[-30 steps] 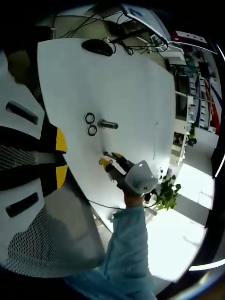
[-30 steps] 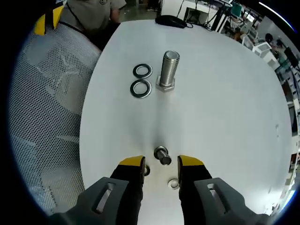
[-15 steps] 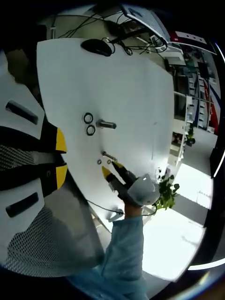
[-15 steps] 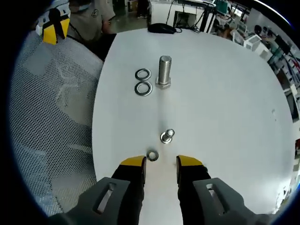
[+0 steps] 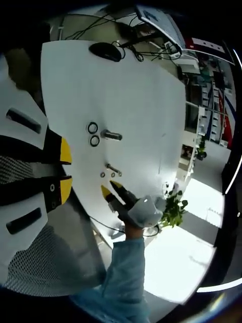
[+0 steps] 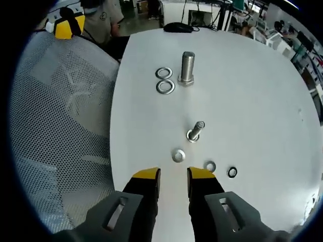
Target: Place the washer onto the threaded stud by aligning its center hole with the stud, sliding it down to the base, and recovering from edge contact or off-axis alignment until the washer reaches the visible bottom stop.
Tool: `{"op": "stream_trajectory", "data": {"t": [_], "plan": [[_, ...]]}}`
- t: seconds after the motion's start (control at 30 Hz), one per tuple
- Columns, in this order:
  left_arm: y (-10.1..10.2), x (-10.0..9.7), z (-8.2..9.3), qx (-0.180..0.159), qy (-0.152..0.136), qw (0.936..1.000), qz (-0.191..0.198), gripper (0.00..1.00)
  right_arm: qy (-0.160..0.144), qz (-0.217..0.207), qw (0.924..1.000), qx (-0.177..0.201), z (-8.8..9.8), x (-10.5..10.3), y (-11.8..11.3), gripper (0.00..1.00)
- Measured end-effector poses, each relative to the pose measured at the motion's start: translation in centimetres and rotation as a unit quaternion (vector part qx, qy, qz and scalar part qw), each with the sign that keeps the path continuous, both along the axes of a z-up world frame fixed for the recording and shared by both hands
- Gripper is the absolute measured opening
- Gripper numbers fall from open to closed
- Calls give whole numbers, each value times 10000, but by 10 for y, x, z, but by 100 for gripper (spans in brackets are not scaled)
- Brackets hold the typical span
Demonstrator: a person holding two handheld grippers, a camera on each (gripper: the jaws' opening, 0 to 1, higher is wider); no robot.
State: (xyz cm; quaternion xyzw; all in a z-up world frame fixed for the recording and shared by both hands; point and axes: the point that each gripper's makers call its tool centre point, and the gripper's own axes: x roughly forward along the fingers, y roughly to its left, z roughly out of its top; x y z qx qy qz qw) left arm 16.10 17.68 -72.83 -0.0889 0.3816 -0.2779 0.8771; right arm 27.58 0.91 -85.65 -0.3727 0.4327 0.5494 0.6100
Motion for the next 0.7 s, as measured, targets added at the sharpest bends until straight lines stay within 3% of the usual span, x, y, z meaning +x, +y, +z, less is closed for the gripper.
{"op": "stream_trajectory", "data": {"t": [0.7], "plan": [[1,0,-1,15,19,10000,38,6,60,134,9996,-242,-21,6,12,23]]}}
